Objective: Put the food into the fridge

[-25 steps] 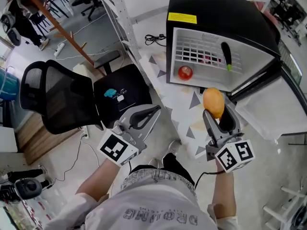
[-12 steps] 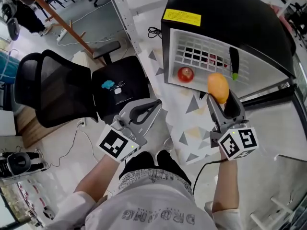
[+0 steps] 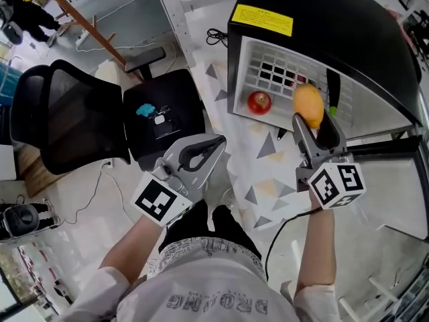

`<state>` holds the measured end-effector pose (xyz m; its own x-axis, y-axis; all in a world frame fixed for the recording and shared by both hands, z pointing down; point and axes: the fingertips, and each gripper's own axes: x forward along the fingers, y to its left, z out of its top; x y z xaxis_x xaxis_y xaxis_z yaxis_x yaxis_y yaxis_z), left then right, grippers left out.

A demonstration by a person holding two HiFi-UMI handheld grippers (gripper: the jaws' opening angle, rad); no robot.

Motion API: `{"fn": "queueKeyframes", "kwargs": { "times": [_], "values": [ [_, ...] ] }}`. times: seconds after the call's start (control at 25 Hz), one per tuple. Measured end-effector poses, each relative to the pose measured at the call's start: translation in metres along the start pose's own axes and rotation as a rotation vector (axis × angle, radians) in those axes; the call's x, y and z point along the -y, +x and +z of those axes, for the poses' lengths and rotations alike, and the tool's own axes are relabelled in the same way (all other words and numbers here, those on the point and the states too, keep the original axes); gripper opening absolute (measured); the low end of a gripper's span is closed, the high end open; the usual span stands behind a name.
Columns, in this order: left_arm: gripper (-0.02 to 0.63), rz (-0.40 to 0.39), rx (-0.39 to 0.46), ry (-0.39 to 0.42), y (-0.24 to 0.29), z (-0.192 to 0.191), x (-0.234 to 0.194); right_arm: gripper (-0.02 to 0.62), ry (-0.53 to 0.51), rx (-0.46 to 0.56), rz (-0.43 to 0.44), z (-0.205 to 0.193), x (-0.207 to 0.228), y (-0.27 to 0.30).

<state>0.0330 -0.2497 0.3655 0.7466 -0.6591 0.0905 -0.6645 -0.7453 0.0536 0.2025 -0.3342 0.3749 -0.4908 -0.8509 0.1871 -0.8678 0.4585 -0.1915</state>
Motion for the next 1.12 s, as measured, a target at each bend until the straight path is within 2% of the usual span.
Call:
{"fn": "queueKeyframes", "kwargs": {
  "times": [0.68,1.12],
  "values": [
    [0.008,-0.049,0.024,-0.018,0.021,-0.011,-0.05,0.287,-0.127,-0.057,-0.103,0.012,0.034,0.089],
    [0.008,-0.071,0.048,-0.03,0.033,-0.013,-0.07,0.287,-0.261,-0.168,-0.168,-0.006,0.046,0.132]
  ]
}}
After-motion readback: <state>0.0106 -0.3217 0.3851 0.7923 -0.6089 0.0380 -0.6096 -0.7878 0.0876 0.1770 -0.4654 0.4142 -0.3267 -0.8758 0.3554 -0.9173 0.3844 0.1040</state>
